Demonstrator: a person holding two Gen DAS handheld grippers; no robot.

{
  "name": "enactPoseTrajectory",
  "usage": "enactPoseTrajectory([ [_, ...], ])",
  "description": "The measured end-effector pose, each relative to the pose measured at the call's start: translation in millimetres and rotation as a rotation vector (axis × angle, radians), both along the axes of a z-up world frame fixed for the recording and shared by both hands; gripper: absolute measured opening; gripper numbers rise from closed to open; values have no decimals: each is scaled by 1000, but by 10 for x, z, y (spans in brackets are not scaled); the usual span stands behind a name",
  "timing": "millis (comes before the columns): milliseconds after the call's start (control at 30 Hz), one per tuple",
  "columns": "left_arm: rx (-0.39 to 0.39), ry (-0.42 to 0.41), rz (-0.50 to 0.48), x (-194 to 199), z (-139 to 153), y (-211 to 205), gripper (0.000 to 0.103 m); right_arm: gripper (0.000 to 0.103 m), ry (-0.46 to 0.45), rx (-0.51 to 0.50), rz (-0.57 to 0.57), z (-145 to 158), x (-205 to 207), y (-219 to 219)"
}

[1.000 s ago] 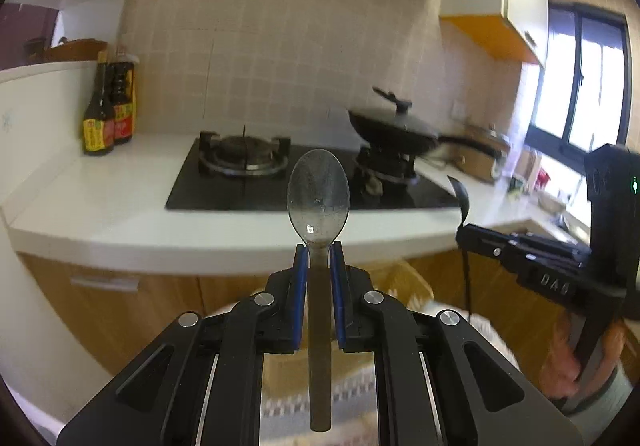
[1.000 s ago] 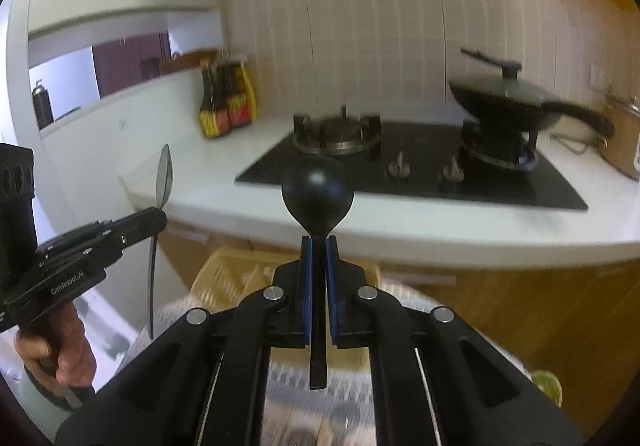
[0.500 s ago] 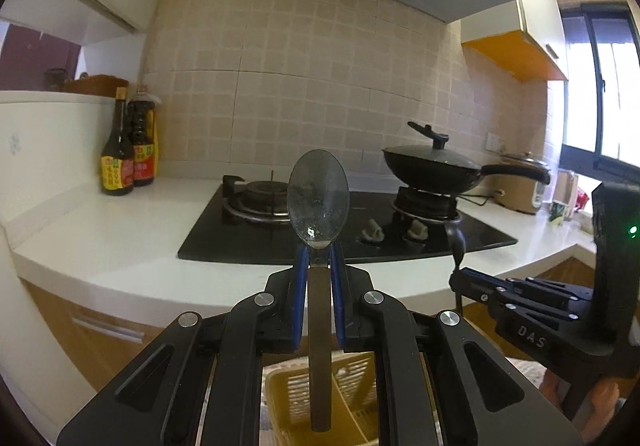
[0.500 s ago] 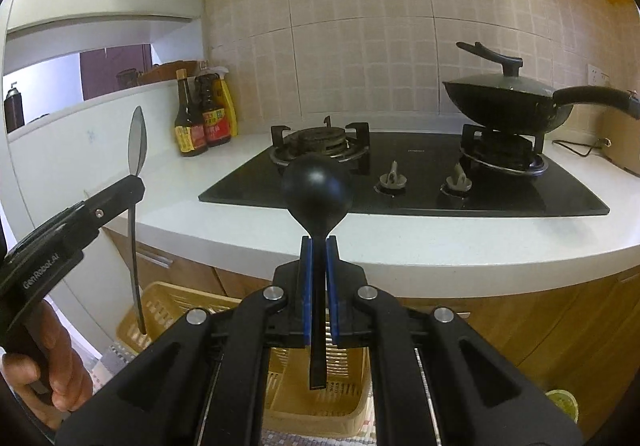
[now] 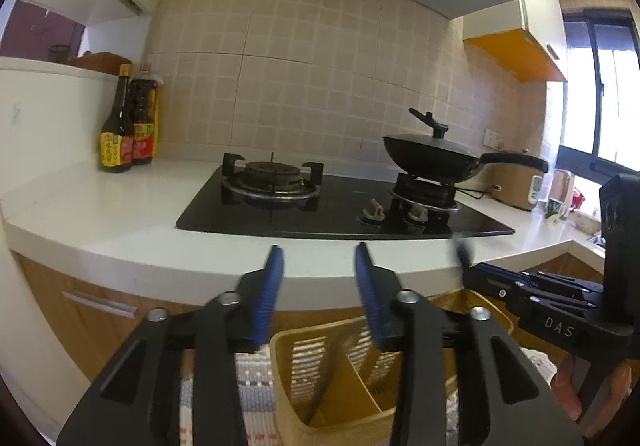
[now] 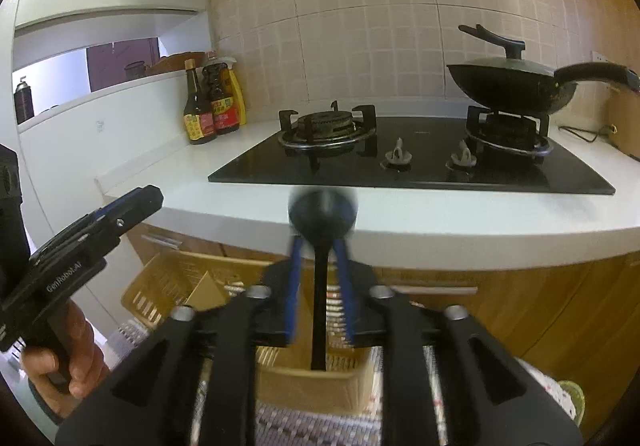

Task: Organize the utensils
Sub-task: 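Grasp a chopstick with the left tool while the right tool grasps a clear spoon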

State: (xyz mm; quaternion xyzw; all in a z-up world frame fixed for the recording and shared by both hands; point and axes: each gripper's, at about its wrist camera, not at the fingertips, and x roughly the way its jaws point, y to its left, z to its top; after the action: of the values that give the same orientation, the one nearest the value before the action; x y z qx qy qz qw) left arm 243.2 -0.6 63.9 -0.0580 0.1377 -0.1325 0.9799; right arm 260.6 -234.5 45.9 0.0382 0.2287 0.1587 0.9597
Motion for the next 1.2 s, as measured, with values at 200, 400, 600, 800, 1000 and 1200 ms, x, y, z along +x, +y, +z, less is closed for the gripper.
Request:
enactPoseTrajectory([
  [200, -29, 14, -20, -251, 68, 158, 49, 24, 12, 0, 1, 88, -289, -86],
  [400, -62, 18, -42, -597, 164, 308, 54, 44, 10, -5, -9, 232, -650, -103],
  [600, -58, 77, -56, -915, 211, 379, 59, 51, 32, -60, -25, 293, -1007, -25],
  [800, 10, 217, -82, -1177, 95, 370, 59, 51, 189, -92, -25, 138, -1189, 5],
  [1000, 41, 442, -123, -1210, -309, 382, 58, 46, 431, -68, 0, -225, -1184, -16],
  [1200, -25, 674, -147, -1005, -885, 454, 52, 36, 608, -47, -11, -632, -1089, -62],
])
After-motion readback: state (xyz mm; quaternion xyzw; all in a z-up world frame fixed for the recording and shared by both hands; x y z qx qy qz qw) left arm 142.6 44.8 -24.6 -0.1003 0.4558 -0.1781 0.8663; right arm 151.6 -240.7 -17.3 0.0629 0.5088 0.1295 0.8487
